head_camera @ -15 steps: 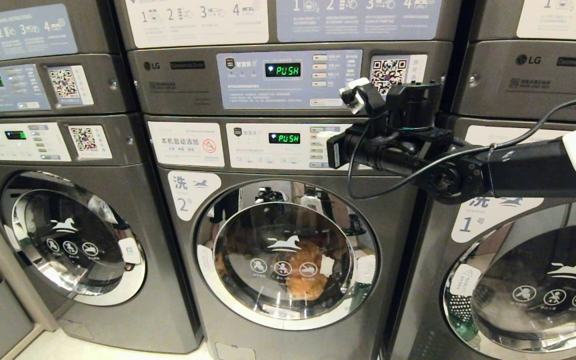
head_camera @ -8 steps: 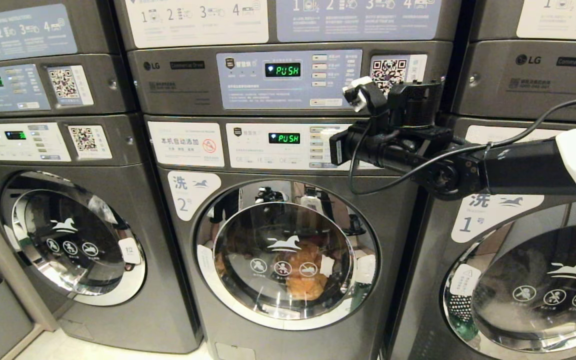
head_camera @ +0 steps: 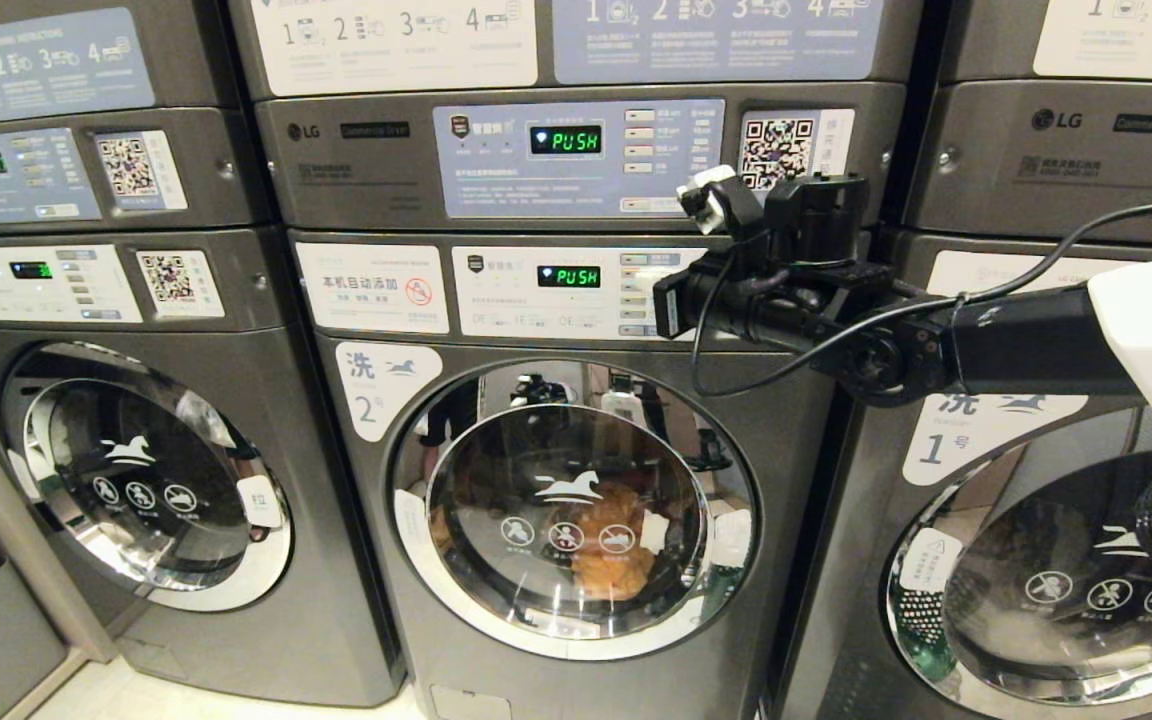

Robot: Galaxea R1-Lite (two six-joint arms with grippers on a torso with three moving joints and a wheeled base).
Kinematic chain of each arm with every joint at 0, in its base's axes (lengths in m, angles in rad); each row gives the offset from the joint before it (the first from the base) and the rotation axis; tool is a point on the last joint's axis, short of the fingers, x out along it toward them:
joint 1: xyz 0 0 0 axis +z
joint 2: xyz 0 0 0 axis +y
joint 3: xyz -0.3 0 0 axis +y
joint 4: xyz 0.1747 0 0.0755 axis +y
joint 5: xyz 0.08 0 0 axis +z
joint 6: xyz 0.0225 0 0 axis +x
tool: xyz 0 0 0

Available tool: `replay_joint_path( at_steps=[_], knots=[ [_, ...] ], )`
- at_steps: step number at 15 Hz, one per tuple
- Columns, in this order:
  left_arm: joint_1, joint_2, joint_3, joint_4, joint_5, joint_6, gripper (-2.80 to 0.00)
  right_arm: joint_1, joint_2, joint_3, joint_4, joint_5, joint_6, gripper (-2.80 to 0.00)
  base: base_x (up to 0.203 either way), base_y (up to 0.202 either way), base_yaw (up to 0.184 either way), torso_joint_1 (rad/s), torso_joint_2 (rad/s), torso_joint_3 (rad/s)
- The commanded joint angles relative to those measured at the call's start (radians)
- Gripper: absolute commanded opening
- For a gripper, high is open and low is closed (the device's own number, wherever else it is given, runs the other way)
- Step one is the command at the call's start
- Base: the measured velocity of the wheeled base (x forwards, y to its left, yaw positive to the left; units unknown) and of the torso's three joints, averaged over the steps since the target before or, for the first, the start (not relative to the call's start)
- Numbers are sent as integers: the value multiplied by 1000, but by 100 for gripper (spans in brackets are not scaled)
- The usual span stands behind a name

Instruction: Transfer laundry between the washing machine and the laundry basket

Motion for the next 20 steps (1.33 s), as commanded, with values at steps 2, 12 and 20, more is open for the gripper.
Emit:
replay_joint_path(
  at_steps=[2,12,20],
  knots=[
    [1,1,0,2,0,1,-280,0,14,-9,-5,2,-1,-280,0,0,0,0,0,0],
    [1,1,0,2,0,1,-280,0,53,-79,1,-15,-3,-280,0,0,0,0,0,0],
    [1,1,0,2,1,1,-280,0,60,-83,-1,-40,-3,-280,0,0,0,0,0,0]
  ],
)
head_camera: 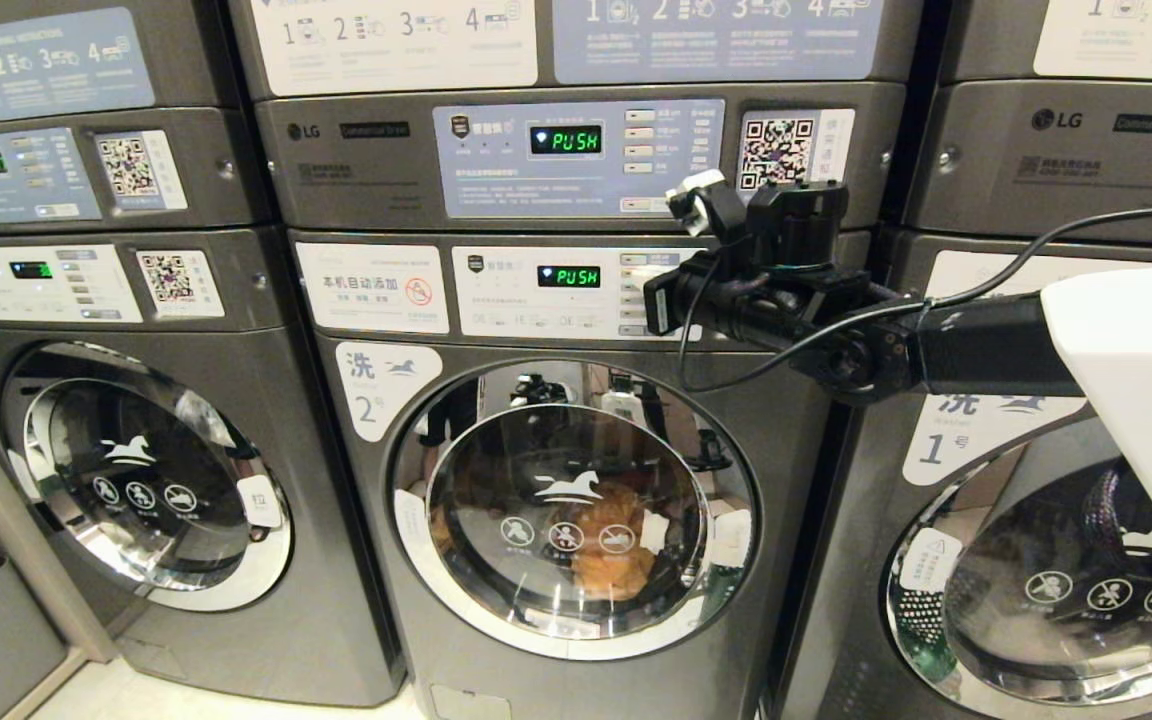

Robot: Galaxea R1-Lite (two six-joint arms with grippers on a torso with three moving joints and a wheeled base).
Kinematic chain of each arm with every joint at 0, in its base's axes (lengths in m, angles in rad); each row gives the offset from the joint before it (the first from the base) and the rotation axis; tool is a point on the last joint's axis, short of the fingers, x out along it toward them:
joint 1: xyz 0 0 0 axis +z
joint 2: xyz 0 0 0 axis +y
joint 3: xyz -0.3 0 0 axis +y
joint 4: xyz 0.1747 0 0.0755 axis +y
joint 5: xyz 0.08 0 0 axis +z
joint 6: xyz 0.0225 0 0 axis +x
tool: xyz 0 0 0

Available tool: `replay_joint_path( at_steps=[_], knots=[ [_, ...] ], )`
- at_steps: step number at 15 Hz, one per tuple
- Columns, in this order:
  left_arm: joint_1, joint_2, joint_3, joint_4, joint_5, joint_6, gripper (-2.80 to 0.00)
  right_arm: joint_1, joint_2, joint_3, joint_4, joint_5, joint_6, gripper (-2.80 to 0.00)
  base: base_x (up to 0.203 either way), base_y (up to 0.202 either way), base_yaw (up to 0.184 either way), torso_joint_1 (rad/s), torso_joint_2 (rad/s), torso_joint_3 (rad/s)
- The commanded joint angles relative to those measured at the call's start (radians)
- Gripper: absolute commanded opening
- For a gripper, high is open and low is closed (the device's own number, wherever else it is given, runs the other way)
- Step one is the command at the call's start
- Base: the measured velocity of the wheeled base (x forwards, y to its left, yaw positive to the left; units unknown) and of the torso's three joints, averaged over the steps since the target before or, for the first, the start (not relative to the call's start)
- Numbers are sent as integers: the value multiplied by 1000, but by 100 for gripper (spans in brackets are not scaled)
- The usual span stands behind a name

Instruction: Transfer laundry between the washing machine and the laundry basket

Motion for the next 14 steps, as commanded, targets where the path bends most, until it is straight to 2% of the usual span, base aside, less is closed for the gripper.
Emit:
replay_joint_path(
  at_steps=[1,8,14],
  knots=[
    [1,1,0,2,0,1,-280,0,-1,-3,-3,-1,0,-280,0,0,0,0,0,0],
    [1,1,0,2,0,1,-280,0,22,-44,-2,-22,-2,-280,0,0,0,0,0,0],
    [1,1,0,2,0,1,-280,0,17,-29,0,-29,-3,-280,0,0,0,0,0,0]
  ],
)
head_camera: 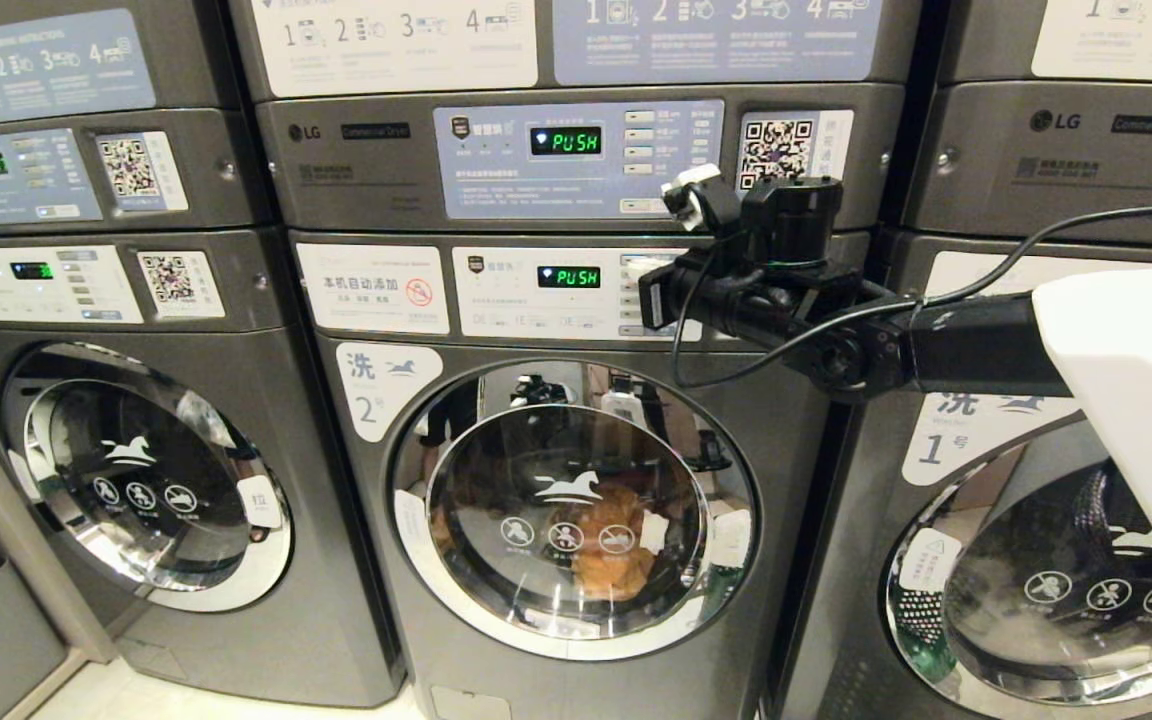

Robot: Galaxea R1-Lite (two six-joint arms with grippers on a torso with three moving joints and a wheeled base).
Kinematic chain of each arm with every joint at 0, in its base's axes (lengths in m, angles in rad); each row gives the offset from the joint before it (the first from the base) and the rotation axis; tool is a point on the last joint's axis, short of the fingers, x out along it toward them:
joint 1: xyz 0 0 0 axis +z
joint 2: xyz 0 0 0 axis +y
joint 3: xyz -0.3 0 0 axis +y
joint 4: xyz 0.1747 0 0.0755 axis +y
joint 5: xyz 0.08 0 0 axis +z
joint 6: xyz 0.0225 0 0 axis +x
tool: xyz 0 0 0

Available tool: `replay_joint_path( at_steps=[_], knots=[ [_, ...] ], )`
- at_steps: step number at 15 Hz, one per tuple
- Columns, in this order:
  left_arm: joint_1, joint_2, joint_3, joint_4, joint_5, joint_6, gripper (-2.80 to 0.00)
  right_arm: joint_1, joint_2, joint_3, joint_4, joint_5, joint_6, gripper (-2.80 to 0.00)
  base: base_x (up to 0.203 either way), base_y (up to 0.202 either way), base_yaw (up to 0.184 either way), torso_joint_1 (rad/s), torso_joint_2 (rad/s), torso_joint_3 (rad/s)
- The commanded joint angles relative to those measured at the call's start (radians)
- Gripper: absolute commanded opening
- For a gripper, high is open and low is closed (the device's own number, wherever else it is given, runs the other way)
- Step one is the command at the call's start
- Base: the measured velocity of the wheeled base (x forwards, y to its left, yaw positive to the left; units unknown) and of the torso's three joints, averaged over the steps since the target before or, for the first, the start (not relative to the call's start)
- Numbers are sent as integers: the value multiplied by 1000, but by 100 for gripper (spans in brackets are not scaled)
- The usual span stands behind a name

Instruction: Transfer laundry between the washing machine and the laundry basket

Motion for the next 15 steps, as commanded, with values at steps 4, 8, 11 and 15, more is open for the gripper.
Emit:
replay_joint_path(
  at_steps=[4,8,11,15],
  knots=[
    [1,1,0,2,0,-1,-280,0,-12,16,6,2,-3,-280,0,0,0,0,0,0],
    [1,1,0,2,0,1,-280,2,-37,60,18,6,1,-280,0,0,0,0,0,0],
    [1,1,0,2,0,-1,-280,2,-37,57,16,8,0,-280,0,0,0,0,0,0],
    [1,1,0,2,0,-1,-280,3,-30,46,16,8,0,-280,0,0,0,0,0,0]
  ],
)
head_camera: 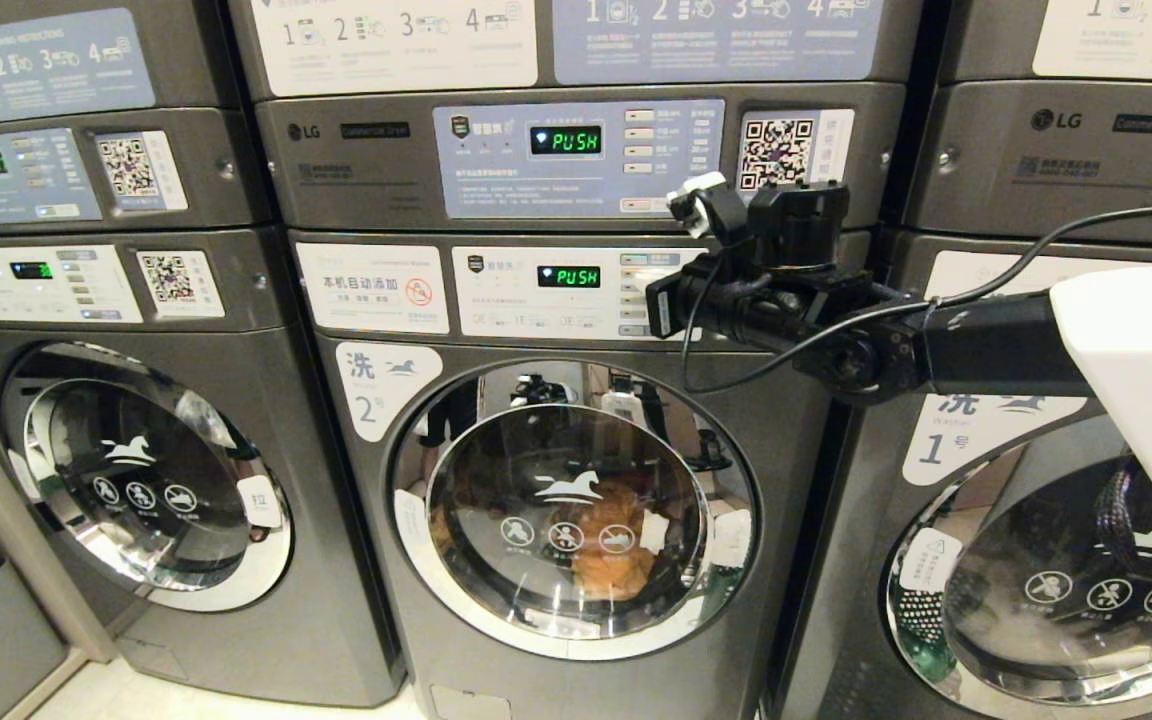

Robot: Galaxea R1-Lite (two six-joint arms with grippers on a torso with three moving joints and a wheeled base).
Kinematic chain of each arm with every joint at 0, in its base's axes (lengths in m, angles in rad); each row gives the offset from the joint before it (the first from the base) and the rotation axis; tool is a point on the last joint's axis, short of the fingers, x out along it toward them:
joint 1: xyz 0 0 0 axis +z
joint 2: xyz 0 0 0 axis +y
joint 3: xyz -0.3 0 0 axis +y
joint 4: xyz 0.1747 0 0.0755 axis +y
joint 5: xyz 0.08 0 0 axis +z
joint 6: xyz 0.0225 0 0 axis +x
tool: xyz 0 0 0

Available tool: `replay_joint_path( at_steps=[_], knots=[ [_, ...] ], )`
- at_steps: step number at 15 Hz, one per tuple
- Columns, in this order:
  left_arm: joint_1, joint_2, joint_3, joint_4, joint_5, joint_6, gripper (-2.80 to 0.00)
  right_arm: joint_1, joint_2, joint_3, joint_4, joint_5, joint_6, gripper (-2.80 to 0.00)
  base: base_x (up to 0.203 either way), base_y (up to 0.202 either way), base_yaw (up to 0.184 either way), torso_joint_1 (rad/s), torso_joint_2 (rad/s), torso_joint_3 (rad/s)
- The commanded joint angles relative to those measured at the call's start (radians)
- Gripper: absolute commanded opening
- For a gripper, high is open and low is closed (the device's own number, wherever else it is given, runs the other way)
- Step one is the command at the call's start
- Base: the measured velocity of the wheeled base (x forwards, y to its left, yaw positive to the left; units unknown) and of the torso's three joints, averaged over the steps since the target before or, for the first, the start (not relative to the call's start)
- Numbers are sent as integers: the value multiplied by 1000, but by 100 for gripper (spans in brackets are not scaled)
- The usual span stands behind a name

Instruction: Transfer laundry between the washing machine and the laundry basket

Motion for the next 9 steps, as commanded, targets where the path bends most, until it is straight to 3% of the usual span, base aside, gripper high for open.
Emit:
replay_joint_path(
  at_steps=[1,9],
  knots=[
    [1,1,0,2,0,1,-280,1,2,-3,-2,-1,0,-280,0,0,0,0,0,0],
    [1,1,0,2,12,3,-280,1,21,-19,-4,-7,-2,-280,0,0,0,0,0,0]
  ],
)
